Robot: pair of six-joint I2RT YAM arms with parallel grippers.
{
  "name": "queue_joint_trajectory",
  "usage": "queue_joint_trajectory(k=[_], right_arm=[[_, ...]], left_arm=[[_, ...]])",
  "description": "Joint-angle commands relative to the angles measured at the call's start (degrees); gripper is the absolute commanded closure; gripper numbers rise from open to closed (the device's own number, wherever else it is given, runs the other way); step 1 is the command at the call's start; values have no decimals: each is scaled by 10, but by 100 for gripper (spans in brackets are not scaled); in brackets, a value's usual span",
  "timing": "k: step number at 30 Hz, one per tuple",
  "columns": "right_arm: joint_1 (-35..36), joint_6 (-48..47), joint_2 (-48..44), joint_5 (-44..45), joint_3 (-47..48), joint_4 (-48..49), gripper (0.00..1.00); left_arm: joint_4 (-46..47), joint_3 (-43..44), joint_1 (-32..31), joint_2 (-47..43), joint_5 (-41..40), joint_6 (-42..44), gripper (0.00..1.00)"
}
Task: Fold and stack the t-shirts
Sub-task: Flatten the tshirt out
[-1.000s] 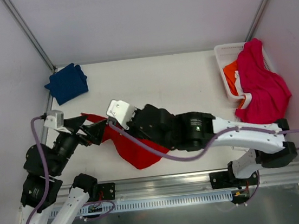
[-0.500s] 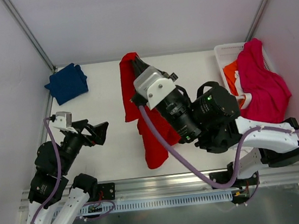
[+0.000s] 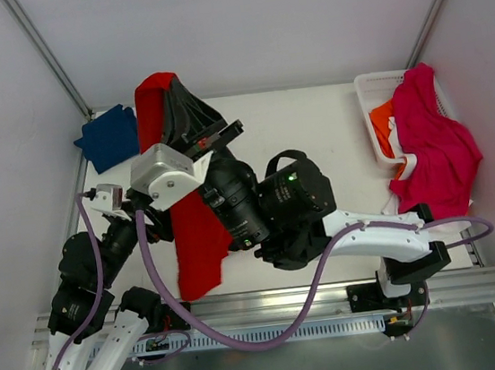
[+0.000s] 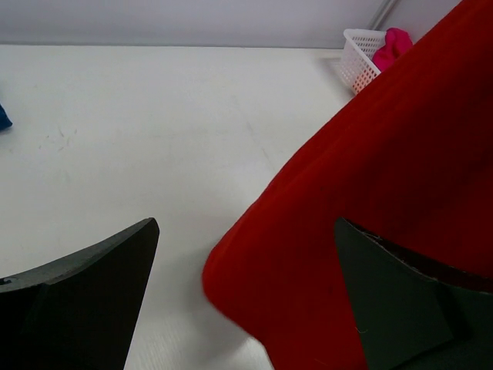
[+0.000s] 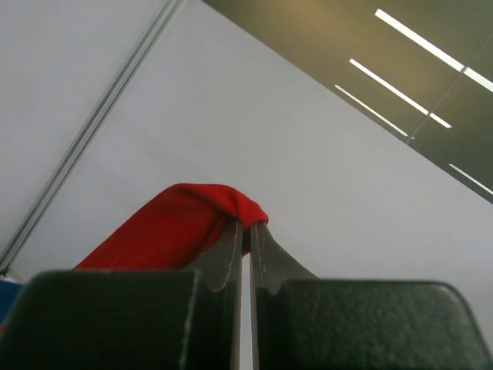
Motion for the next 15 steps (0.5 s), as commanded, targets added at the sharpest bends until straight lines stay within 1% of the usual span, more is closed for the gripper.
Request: queue_joint_trajectory(k=[1,2,4,5,7,8,11,12,13,14,15], right_arm=[[11,-54,-63,-33,63,163,100],[11,-46,-73,-33,63,171,99],[11,-44,-118,-40,34,180,99],[11,-57,-132,-42,4,179,100],[10,-89,-161,-36,-20,197,100],[10,-135,-170,-27,-48,247,99],[10,-196,-223,-6,-130,342,99],[11,-219,-244,1,-215,400,99],[11,-223,-291,12,-264,430,99],[11,-224,-316,43,-315,488,100],[11,-211,-342,65,-420,509,100]], left_arm=[[14,-2,9,9,22,13,1],[14,-2,8,9,21,14,1],[14,-3,8,9,25,14,1],[13,-3,8,10,25,14,1],[14,-3,9,11,25,14,1],[14,-3,9,10,26,14,1],[14,-3,9,10,27,13,1],[13,-3,10,10,27,13,1],[14,-3,9,9,26,12,1],[14,-4,9,9,26,12,1],[14,-4,10,9,24,11,1]])
